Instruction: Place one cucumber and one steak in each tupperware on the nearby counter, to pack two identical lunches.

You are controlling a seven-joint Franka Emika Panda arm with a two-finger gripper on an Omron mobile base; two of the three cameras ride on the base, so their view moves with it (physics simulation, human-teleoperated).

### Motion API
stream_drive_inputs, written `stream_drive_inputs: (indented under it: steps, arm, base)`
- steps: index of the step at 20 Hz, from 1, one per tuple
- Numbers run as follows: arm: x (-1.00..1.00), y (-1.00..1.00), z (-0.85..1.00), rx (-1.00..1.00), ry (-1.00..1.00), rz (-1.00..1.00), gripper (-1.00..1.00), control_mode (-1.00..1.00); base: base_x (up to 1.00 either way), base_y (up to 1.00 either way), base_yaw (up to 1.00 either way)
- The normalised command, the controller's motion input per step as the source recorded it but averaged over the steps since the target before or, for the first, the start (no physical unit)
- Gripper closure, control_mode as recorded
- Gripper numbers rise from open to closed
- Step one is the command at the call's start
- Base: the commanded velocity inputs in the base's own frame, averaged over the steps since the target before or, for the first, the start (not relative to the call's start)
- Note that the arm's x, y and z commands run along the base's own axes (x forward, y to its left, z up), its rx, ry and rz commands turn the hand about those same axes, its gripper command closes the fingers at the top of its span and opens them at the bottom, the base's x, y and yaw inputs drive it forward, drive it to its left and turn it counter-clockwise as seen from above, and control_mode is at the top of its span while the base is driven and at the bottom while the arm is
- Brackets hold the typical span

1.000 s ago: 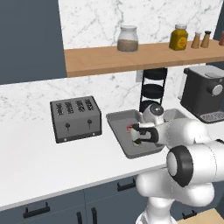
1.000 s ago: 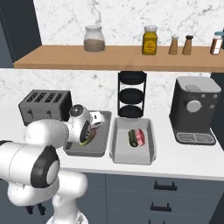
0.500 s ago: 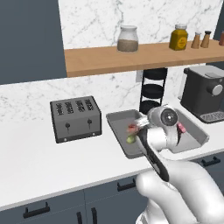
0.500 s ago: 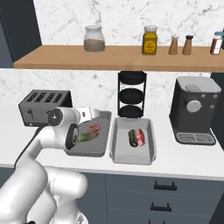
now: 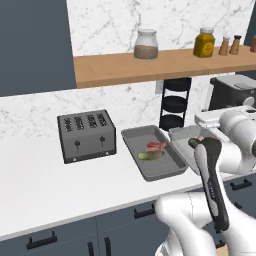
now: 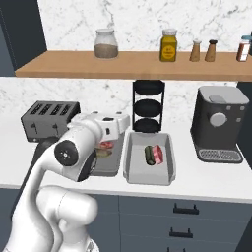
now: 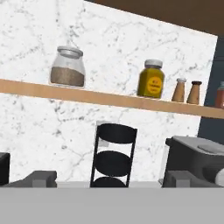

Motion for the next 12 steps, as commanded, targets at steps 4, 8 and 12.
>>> stream_drive_inputs:
  steps: [4,8,12]
  arm:
    - [-1.00,-1.00,0.71,0.34,-0.46,0.00,-1.00,-1.00]
    - [-1.00,-1.00,0.78,0.47,-0.25,0.00,-1.00,-1.00]
    - [-0.87,-0.82,0.31,0.39,-0.27,-0.04,-1.00,-1.00]
  base:
    - [0.00,0.00,0.00]
    - [0.00,0.00,0.00]
    - [0.00,0.00,0.00]
